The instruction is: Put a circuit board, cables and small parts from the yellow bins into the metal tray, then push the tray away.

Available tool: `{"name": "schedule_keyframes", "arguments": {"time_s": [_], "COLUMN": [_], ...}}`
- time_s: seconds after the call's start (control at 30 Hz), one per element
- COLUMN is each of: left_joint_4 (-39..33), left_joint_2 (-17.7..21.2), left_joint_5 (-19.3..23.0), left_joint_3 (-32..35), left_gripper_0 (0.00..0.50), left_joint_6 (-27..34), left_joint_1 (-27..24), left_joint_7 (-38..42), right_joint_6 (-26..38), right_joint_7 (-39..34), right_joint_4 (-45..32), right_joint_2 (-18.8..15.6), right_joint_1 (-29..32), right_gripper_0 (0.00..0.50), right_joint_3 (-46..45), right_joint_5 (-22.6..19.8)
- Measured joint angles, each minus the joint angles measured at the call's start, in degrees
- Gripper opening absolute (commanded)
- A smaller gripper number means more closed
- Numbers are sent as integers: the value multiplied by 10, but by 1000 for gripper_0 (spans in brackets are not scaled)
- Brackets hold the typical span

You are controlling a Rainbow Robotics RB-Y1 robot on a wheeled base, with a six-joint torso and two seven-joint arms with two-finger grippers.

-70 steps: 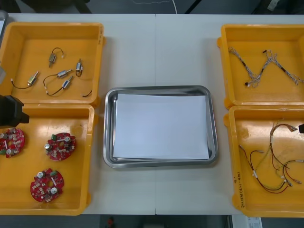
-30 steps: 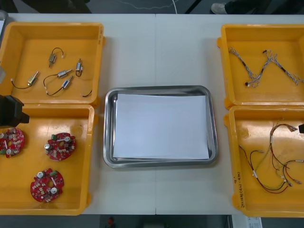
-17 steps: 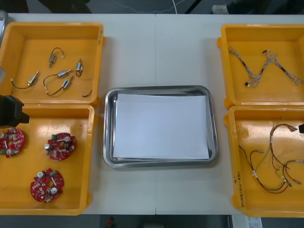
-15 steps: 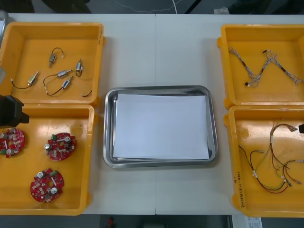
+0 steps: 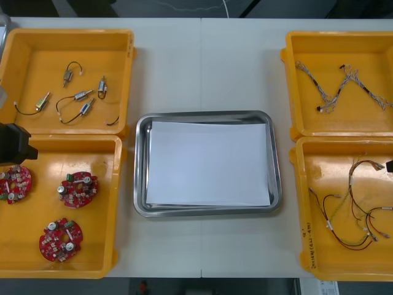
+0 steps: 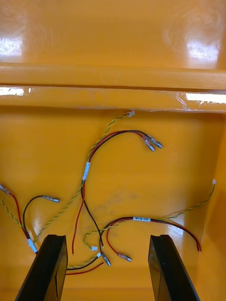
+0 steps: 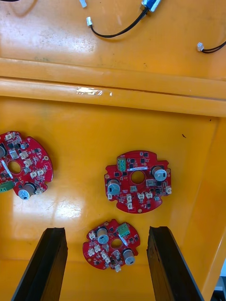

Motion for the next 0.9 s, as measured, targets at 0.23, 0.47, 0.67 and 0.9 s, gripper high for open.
{"name": "schedule_keyframes", "arguments": {"time_s": [0.23,0.47,0.67,0.9], "left_joint_4": [0,0,0,0], "left_joint_2": [0,0,0,0], "left_joint_5": [0,0,0,0], "left_joint_3": [0,0,0,0], "left_gripper_0": [500,500,500,500], "left_joint_6": [0,0,0,0], "left_joint_1": [0,0,0,0], "left_joint_7": [0,0,0,0], "right_joint_6": [0,0,0,0], "right_joint_7": [0,0,0,0], "right_joint_4": [0,0,0,0], "right_joint_2": [0,0,0,0], "right_joint_1": [0,0,0,0], "right_gripper_0": [500,500,500,500], "right_joint_3": [0,0,0,0], "right_joint_5": [0,0,0,0]}}
